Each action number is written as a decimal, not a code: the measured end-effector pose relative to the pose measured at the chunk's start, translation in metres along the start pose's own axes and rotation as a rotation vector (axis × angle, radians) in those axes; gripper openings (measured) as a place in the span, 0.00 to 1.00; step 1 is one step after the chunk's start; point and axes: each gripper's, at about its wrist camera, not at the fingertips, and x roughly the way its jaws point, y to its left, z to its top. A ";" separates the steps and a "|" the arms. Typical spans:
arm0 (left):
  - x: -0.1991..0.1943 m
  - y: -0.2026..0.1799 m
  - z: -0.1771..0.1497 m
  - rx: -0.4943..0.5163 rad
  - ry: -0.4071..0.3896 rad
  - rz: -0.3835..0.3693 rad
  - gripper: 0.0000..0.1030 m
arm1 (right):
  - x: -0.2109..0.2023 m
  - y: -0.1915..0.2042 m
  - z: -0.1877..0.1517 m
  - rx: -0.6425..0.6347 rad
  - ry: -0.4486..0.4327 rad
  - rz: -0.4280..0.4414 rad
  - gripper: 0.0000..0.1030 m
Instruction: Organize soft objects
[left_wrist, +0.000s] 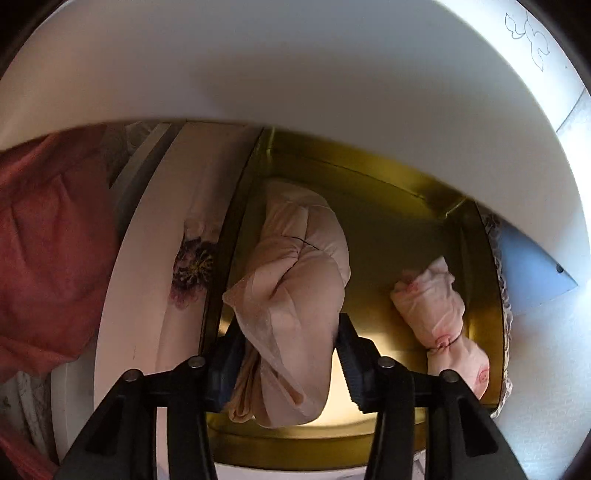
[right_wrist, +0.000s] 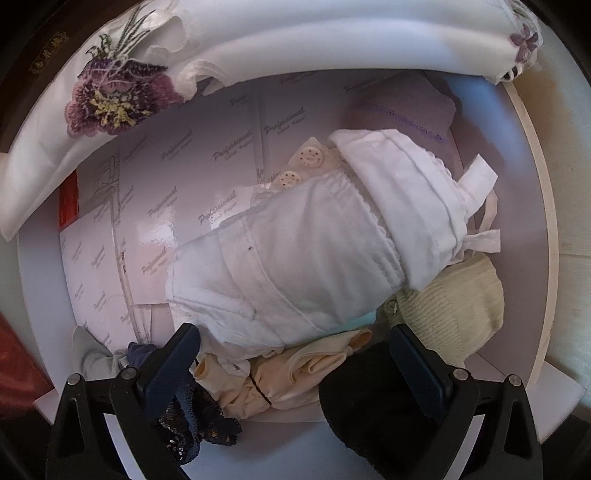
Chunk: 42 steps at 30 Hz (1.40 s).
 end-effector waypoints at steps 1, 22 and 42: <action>-0.003 0.002 -0.003 0.000 -0.005 0.001 0.49 | 0.001 0.001 0.000 0.000 0.000 0.000 1.00; -0.084 0.016 -0.056 -0.006 -0.062 -0.013 0.63 | 0.002 -0.007 -0.006 0.017 -0.016 -0.017 1.00; -0.064 0.012 -0.186 0.079 0.136 0.023 0.63 | -0.021 -0.046 -0.001 0.112 -0.058 0.038 1.00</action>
